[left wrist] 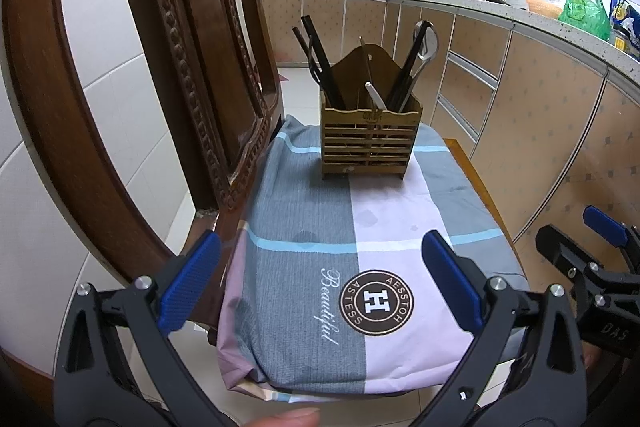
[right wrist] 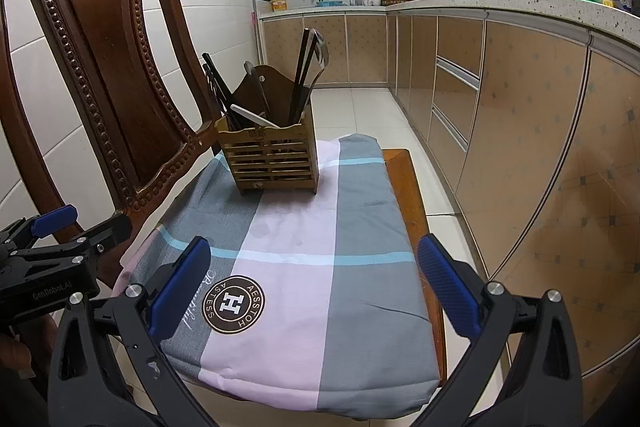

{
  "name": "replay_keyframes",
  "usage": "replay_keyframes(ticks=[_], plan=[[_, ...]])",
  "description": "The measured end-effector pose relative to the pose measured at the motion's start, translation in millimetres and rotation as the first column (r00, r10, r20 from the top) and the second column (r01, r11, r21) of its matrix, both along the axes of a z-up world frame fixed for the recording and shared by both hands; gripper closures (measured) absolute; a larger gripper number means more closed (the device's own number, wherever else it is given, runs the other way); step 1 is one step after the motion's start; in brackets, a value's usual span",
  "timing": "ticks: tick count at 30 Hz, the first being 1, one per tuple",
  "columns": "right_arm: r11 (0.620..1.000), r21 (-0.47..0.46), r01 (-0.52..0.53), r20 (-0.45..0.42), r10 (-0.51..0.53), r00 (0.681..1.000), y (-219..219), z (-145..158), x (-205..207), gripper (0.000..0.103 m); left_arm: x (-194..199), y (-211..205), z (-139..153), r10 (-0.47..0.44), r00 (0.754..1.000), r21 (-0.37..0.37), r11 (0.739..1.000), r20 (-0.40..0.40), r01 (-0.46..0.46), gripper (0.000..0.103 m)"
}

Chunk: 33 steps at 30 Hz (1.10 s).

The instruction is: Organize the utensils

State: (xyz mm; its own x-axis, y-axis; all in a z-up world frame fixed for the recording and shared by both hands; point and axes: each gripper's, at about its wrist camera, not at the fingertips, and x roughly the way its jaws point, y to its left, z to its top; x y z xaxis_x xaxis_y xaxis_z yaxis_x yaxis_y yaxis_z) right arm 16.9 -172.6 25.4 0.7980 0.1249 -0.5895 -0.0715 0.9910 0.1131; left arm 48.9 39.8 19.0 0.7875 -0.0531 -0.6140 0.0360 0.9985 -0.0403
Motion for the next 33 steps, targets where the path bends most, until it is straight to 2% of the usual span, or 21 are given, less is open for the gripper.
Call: replay_keyframes(ticks=[22, 33], plan=[[1.000, -0.005, 0.004, 0.000, -0.004, 1.000, 0.7, -3.3, 1.3, 0.003, -0.6, -1.0, -0.9, 0.005, 1.000, 0.002, 1.000, 0.004, -0.005, 0.004], [1.000, -0.005, 0.002, -0.006, -0.002, 1.000, 1.7, -4.9, 1.6, 0.003, 4.6, -0.2, -3.7, -0.004, 1.000, -0.019, 1.000, -0.030, 0.003, 0.004]])
